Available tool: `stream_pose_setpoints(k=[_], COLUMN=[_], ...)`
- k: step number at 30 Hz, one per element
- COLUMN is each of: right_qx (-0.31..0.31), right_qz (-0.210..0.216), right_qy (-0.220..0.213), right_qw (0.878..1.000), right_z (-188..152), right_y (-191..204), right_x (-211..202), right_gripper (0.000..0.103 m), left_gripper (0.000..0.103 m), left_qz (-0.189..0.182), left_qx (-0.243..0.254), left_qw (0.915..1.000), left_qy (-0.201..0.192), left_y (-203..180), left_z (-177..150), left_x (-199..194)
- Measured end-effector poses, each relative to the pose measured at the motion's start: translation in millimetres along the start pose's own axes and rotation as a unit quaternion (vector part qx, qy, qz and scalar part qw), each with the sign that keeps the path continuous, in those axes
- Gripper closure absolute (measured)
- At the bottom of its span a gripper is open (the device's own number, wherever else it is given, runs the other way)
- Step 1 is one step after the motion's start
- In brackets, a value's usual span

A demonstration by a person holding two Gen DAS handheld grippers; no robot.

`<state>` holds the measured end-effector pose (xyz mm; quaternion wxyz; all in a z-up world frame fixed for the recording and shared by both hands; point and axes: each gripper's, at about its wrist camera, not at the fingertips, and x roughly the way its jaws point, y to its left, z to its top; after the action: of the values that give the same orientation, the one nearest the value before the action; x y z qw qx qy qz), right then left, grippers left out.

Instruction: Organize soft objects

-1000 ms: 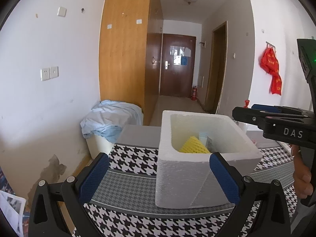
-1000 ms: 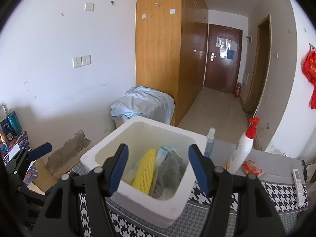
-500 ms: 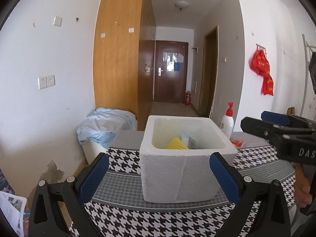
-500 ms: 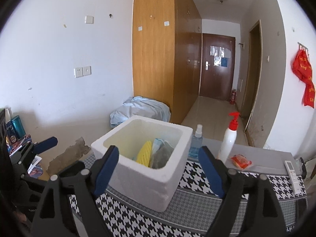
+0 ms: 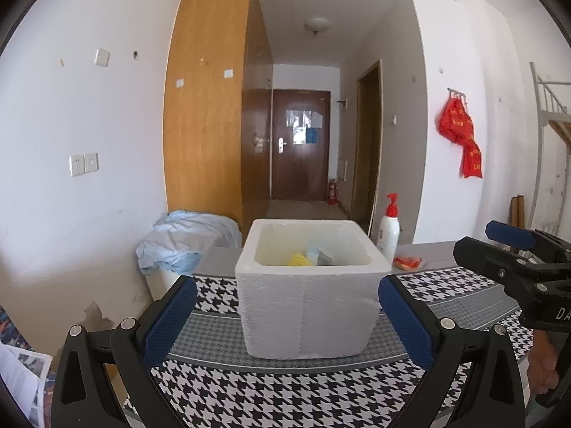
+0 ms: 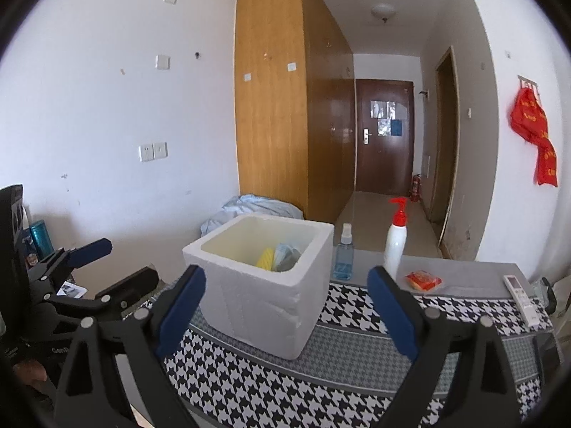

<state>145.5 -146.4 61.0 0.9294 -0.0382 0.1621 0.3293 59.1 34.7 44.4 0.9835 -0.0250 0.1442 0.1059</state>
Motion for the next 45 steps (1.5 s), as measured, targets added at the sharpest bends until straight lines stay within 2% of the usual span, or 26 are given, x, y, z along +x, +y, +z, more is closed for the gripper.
stream_pose_setpoints(k=[7,24,45], right_qx=[0.008,0.027,0.052], right_qz=[-0.01,-0.028,-0.044], right_qy=[-0.018,-0.033,-0.028], right_qw=[1.0,0.999,0.997], right_z=[-17,-43,-80], right_y=[-3,-8,-20], right_x=[-18,-39,-43], right_gripper=[0.003,0.002,0.002], left_gripper=[0.001,0.001,0.001], left_qz=[-0.005,-0.004,-0.017], left_qx=[0.005,0.016,0.021], left_qw=[0.9999,0.9991,0.9989], left_qy=[-0.013,-0.038,-0.037], left_y=[-11,-22,-34], left_z=[-8,-24,-52], left_x=[-12,-31,-36])
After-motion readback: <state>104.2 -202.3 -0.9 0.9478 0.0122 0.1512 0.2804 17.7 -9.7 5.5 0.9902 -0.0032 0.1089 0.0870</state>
